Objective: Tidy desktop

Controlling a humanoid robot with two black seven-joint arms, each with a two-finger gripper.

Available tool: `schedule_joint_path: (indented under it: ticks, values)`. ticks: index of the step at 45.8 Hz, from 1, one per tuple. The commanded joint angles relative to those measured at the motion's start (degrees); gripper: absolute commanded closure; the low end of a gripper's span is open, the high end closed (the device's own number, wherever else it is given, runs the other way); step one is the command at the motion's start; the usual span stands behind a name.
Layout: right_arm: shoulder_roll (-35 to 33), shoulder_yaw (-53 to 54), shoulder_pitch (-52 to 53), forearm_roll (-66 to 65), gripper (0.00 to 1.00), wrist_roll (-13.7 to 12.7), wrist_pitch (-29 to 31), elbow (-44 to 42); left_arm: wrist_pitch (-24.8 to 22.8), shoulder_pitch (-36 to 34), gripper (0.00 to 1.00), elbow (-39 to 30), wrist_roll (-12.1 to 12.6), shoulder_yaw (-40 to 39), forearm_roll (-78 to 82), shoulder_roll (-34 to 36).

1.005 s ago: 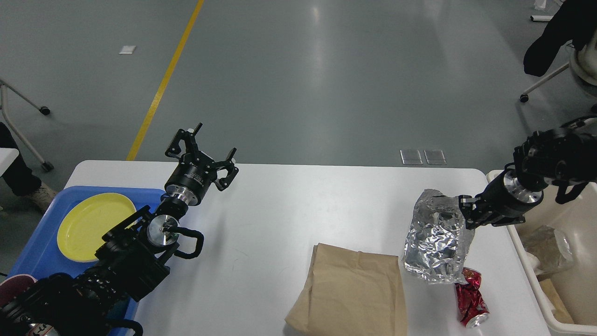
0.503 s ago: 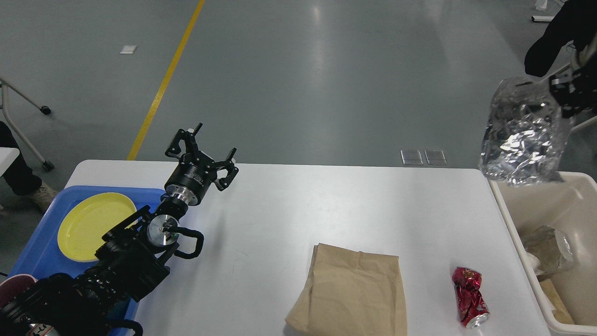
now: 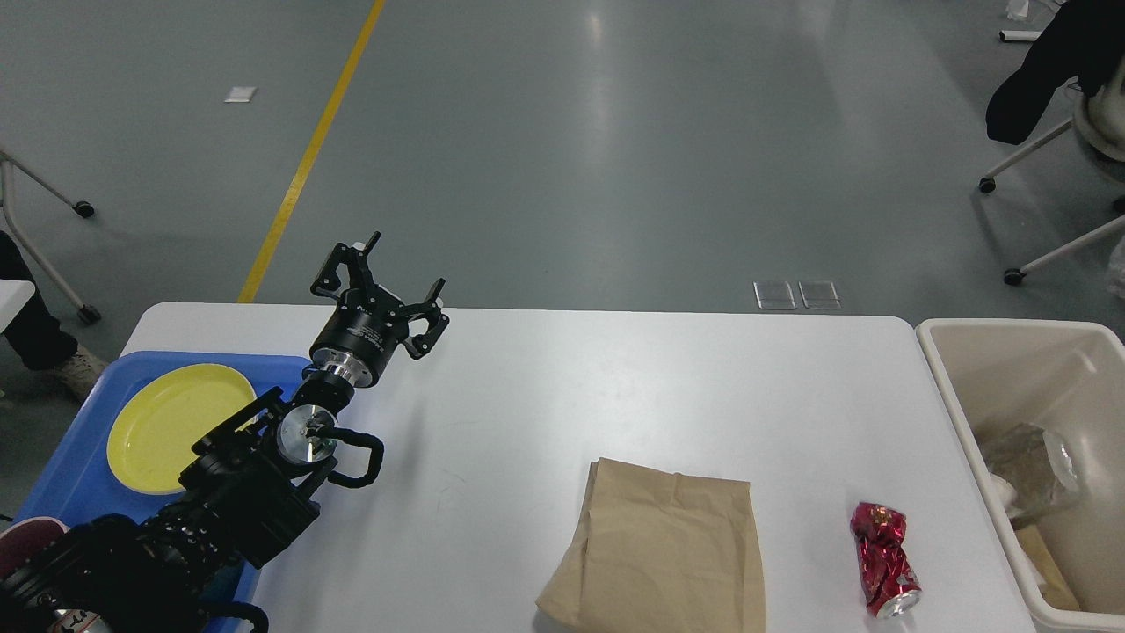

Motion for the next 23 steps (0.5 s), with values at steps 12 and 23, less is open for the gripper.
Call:
schedule_joint_path:
  ticks: [12,23]
  values:
    - [-1.59,23.13,-29.31,-0.01,1.0,0.71,-22.09,-2.61,0.0,0.0,0.02,0.0,0.05,0.0,0.0,0.0]
    - [2.45,33.68,-43.11,-0.01,1.0,0.71,-24.82,-7.88,0.0,0.0,0.02,0.0,0.05,0.0,0.0,0.0]
